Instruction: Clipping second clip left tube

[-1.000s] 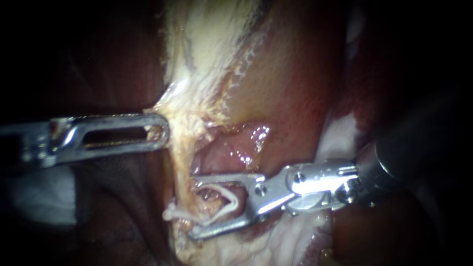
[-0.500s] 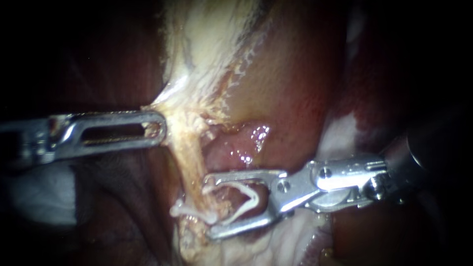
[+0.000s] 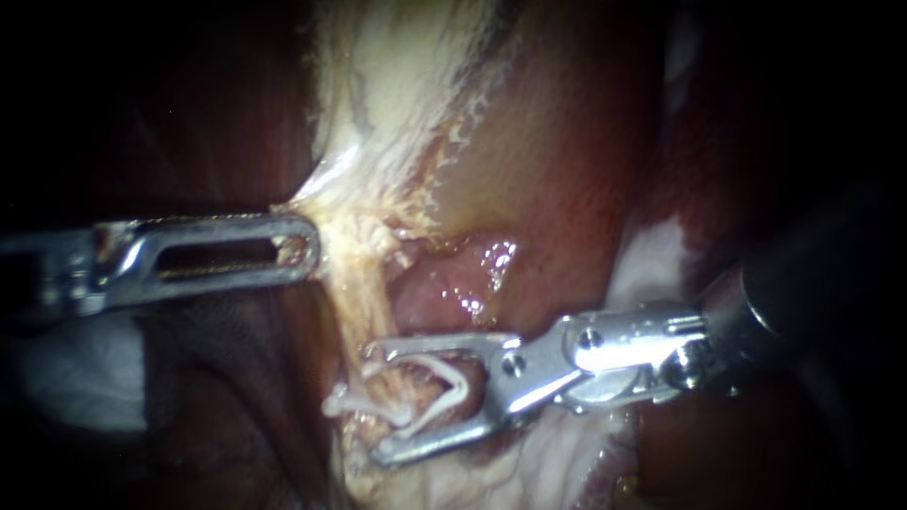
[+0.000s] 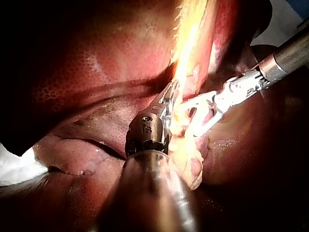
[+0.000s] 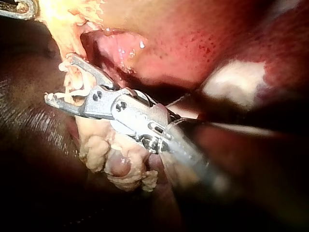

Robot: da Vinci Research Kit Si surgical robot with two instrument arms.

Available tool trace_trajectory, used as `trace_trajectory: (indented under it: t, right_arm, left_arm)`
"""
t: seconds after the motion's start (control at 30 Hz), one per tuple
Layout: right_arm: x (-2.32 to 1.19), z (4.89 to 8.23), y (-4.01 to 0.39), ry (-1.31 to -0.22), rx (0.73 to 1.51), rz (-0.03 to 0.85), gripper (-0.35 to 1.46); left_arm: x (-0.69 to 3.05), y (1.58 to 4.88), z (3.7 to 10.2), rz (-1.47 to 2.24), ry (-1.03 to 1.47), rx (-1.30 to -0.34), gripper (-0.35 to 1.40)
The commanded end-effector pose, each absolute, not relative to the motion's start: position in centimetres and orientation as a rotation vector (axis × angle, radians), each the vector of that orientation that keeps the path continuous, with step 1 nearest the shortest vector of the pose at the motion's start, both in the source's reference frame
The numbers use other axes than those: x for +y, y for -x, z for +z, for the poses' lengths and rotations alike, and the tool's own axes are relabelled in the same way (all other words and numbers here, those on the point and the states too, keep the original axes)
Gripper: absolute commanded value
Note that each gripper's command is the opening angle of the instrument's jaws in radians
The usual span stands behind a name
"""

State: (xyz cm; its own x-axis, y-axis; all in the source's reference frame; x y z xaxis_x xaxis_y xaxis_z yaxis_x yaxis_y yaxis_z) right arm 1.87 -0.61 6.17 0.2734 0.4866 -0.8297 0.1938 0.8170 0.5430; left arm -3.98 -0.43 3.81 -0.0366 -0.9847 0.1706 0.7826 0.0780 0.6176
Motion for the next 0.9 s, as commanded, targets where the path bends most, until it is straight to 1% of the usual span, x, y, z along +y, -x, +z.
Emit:
trace_trajectory:
  t: [0.03, 0.2, 0.37, 0.9]
  right_arm:
    - [-0.61, 6.21, -1.89, -0.624, 1.3, 0.216, 0.6]
    - [-0.58, 6.37, -1.91, -0.628, 1.29, 0.225, 0.6]
    - [-0.55, 6.44, -1.91, -0.628, 1.283, 0.225, 0.6]
    - [-0.46, 6.4, -2.03, -0.621, 1.274, 0.238, 0.6]
  left_arm:
    - [-0.43, 3.98, 3.8, -1.48, -0.386, -0.663, -0.35]
    - [-0.45, 3.99, 3.76, -1.482, -0.384, -0.662, -0.35]
    - [-0.46, 4.0, 3.74, -1.483, -0.384, -0.662, -0.35]
    - [-0.5, 4.04, 3.65, -1.487, -0.383, -0.661, -0.35]
